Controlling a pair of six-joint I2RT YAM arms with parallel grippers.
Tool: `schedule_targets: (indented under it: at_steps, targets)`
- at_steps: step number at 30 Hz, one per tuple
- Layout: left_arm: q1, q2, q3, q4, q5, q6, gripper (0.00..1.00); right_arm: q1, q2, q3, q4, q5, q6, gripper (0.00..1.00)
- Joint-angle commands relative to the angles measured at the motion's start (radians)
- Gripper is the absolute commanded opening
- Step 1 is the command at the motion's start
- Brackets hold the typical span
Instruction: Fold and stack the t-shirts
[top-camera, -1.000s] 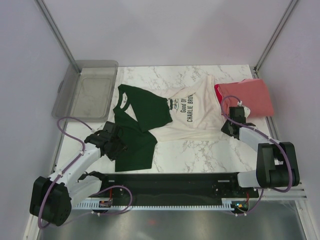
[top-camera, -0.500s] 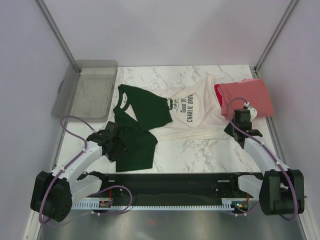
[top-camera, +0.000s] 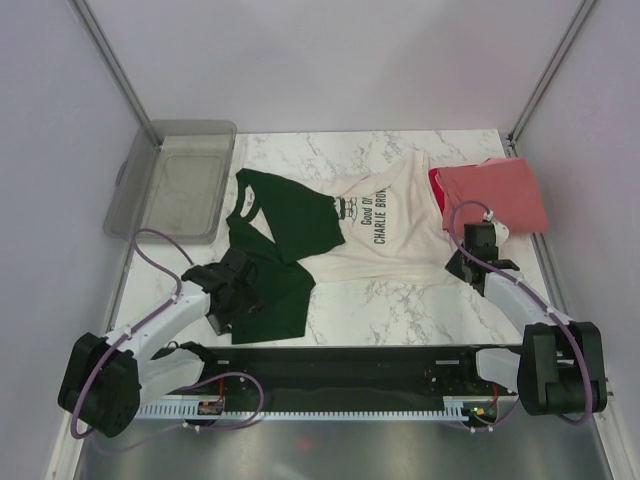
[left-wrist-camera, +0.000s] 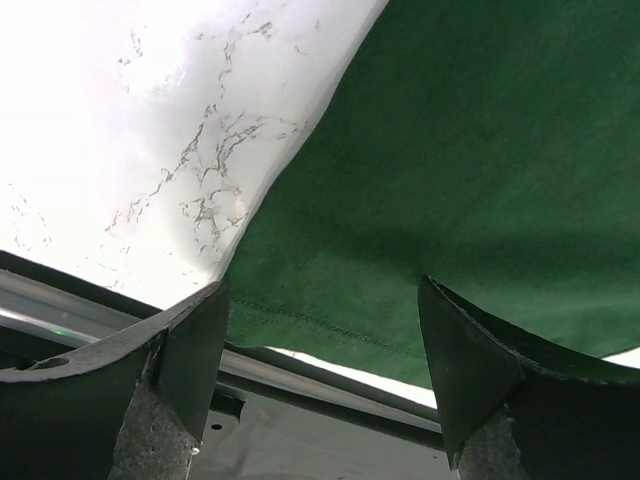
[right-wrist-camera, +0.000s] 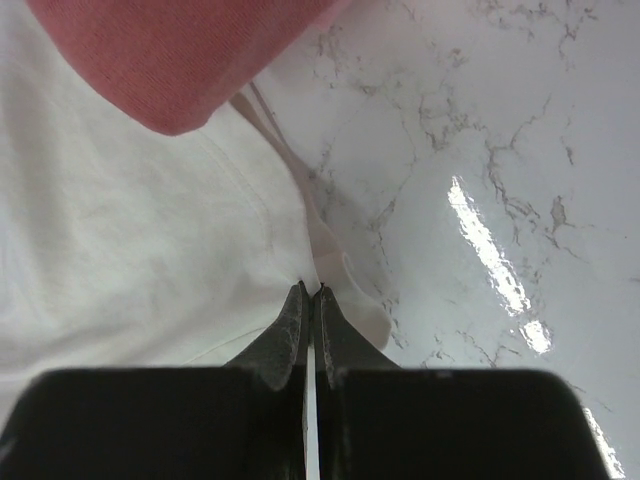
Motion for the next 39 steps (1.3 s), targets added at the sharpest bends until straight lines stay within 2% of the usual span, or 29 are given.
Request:
schedule_targets:
  at_steps: [1, 5, 8, 10, 11, 17, 23, 26, 29, 32, 33, 35, 36, 38, 39]
  targets:
    - [-0.011, 0.029, 0.026, -0.025, -0.039, -0.084, 0.83, -0.003, 0.005, -0.005, 0.055, -0.013, 0.014, 0.0]
    - [-0.011, 0.109, 0.026, -0.005, -0.034, -0.098, 0.75, -0.001, 0.005, -0.007, 0.061, -0.023, 0.008, 0.0]
    - [-0.011, 0.135, -0.001, 0.039, -0.019, -0.096, 0.55, -0.003, -0.003, -0.011, 0.061, -0.027, 0.007, 0.0]
    - [-0.027, 0.121, -0.009, 0.041, -0.029, -0.109, 0.26, -0.003, -0.008, -0.016, 0.063, -0.03, 0.007, 0.0]
    - [-0.027, 0.091, -0.012, 0.039, -0.034, -0.115, 0.03, -0.003, -0.012, -0.016, 0.064, -0.032, 0.007, 0.0]
    - [-0.027, -0.007, 0.044, 0.016, -0.031, -0.081, 0.02, -0.003, -0.031, -0.004, 0.046, -0.041, 0.011, 0.0]
    - [-0.025, -0.011, 0.199, -0.034, -0.022, -0.015, 0.02, -0.003, -0.071, 0.072, -0.018, -0.062, 0.013, 0.0]
    - [-0.011, -0.008, 0.291, -0.05, -0.036, 0.017, 0.02, -0.003, -0.074, 0.13, -0.034, -0.072, 0.008, 0.0]
    - [0.024, 0.017, 0.403, -0.051, -0.045, 0.032, 0.02, -0.003, -0.037, 0.26, -0.064, -0.107, 0.028, 0.0]
    - [0.05, 0.074, 0.621, -0.069, -0.043, 0.087, 0.02, -0.003, 0.004, 0.375, -0.087, -0.182, 0.047, 0.0]
    - [0.056, 0.089, 0.764, -0.086, -0.046, 0.098, 0.02, -0.003, 0.011, 0.466, -0.109, -0.235, 0.05, 0.0]
    - [0.068, 0.127, 0.92, -0.134, -0.057, 0.14, 0.02, -0.003, 0.006, 0.618, -0.132, -0.276, 0.045, 0.0]
    - [0.071, 0.14, 1.08, -0.148, -0.065, 0.157, 0.02, -0.001, -0.001, 0.672, -0.164, -0.283, 0.042, 0.0]
    - [0.074, 0.166, 1.242, -0.181, -0.088, 0.233, 0.02, -0.003, -0.04, 0.819, -0.19, -0.277, 0.036, 0.0]
    - [0.073, 0.17, 1.393, -0.189, -0.098, 0.259, 0.02, -0.003, -0.057, 0.863, -0.202, -0.268, 0.027, 0.0]
